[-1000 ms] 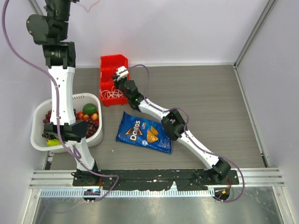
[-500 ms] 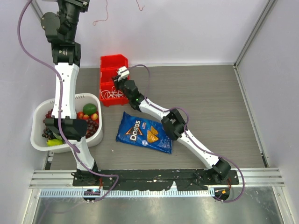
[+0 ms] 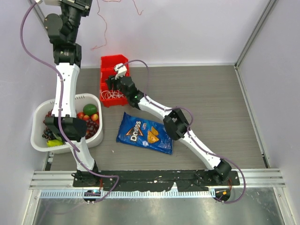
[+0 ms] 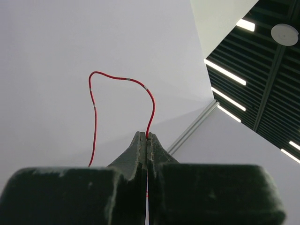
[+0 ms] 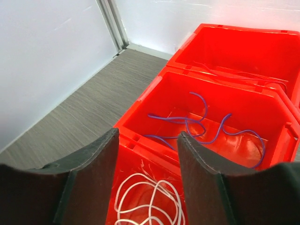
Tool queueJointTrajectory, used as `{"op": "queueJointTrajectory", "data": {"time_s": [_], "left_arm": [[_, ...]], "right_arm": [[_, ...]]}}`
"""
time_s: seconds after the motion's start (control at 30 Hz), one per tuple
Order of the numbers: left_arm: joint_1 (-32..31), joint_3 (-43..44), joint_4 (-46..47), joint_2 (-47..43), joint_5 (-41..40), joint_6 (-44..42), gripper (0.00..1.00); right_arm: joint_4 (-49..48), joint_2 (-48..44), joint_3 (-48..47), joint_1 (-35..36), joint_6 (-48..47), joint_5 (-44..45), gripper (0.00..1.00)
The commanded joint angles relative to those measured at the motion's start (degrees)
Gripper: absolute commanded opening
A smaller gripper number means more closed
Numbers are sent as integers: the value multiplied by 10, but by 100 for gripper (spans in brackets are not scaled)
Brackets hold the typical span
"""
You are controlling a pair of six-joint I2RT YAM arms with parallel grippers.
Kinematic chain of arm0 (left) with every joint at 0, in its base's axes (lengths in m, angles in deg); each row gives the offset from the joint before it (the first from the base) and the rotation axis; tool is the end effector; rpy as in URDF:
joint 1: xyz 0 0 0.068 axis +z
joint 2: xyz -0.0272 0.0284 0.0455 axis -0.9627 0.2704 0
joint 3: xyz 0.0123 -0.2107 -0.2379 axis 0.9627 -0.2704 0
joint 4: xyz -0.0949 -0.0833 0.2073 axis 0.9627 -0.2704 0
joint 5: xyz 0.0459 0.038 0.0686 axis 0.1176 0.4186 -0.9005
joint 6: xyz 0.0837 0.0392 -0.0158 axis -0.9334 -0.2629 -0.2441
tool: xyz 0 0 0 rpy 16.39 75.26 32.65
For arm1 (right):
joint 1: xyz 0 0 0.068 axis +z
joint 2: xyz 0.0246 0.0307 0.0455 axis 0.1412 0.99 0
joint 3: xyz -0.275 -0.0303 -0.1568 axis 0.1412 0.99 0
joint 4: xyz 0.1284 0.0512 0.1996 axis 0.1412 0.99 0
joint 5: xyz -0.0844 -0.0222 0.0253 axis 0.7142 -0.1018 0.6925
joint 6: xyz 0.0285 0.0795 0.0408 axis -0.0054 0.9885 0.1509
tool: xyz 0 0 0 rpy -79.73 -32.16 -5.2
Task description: Untangle the cables
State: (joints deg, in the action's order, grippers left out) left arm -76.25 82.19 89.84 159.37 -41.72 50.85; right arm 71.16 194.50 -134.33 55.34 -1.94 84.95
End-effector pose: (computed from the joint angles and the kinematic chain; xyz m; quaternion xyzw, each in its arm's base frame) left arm 0.4228 -0.0350 0.6526 -0.1439 0.4218 -0.5583 0.6997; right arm 0.4893 0.5136 0.2004 -0.1786 0.6682 0.3078 0.6533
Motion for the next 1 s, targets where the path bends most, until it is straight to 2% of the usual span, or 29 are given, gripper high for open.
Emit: {"op": "queueJointTrajectory", "data": {"time_s": [0.0, 0.13, 0.27, 0.43, 0.6, 0.83, 0.97], "left_arm": [[14, -32, 20, -27, 21, -15, 0], [17, -78, 35, -42, 20, -18, 0], [35, -100, 45, -33, 33, -13, 0], [34, -149, 101, -13, 26, 2, 0], [37, -185, 187, 33, 16, 59, 0], [34, -113, 271, 175, 27, 160, 0], [33, -138, 290, 201, 8, 171, 0]], "right_arm": [[56, -108, 27, -15, 37, -11, 60], [51, -201, 150, -29, 62, -25, 63], [88, -291, 224, -47, 80, -26, 64], [162, -430, 338, -93, 143, -43, 64], [281, -586, 489, -157, 129, -84, 62], [377, -827, 724, -194, 96, -86, 60], [424, -950, 786, -208, 106, -72, 60]]}}
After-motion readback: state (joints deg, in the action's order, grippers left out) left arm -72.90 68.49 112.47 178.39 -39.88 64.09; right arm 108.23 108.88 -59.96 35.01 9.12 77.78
